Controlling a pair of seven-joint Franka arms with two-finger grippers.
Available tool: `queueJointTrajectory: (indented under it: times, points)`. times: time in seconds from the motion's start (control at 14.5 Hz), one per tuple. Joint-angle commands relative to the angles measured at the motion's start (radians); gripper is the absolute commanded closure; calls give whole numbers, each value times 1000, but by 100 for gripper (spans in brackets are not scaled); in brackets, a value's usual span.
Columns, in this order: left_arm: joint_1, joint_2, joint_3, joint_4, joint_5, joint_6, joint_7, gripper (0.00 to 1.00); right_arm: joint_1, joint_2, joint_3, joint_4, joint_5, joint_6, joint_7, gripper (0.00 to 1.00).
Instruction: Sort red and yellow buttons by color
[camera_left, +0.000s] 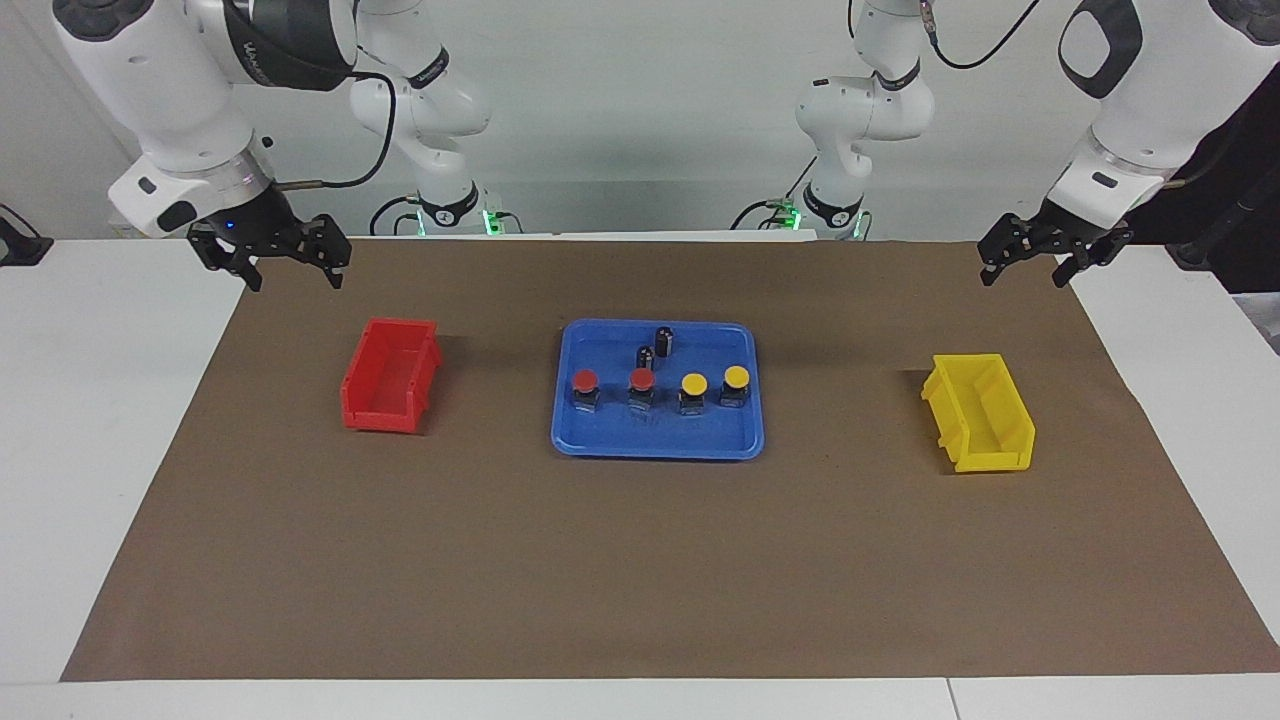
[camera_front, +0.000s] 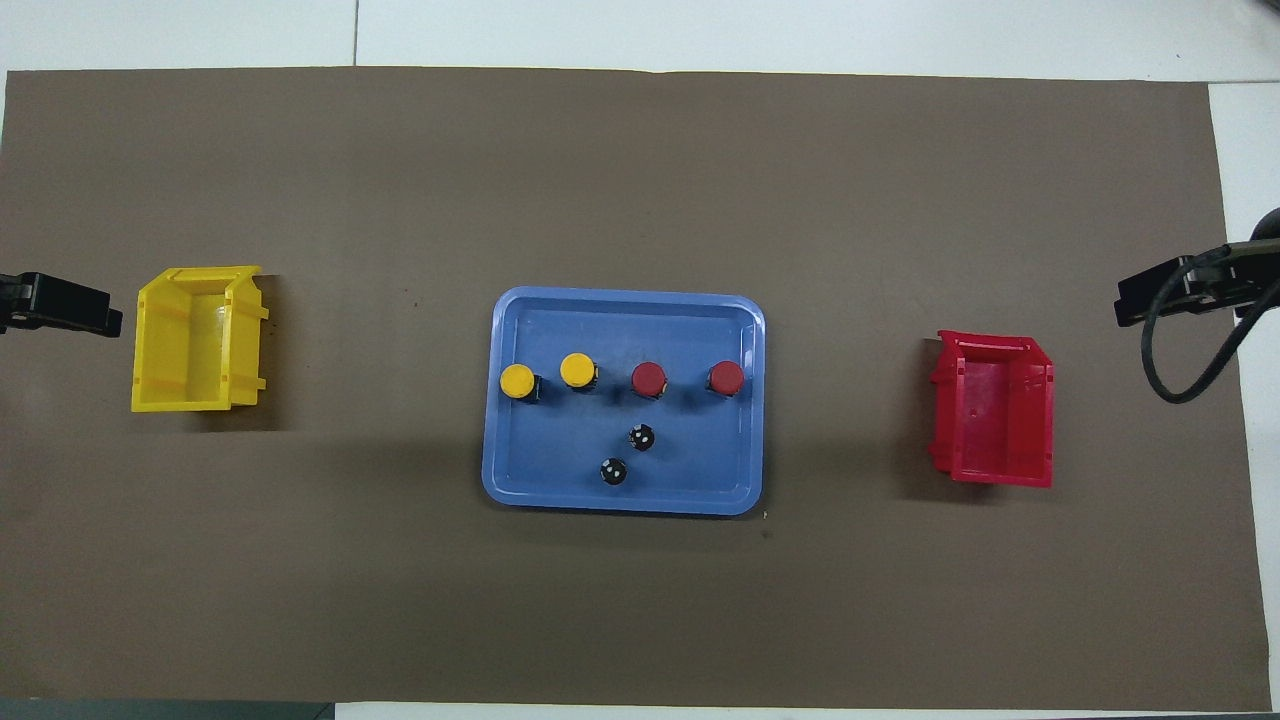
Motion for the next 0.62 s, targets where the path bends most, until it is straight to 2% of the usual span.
queueJointTrajectory:
  times: [0.0,0.55]
  points:
    - [3,-23,-3,-24,-4,-6,-9,0,-8,-1,5,4,13,-9,-13,0]
    - [11,-26,-1,-25,6,-22,-9,0,-8,-2,8,-2,17,-18,-43,0]
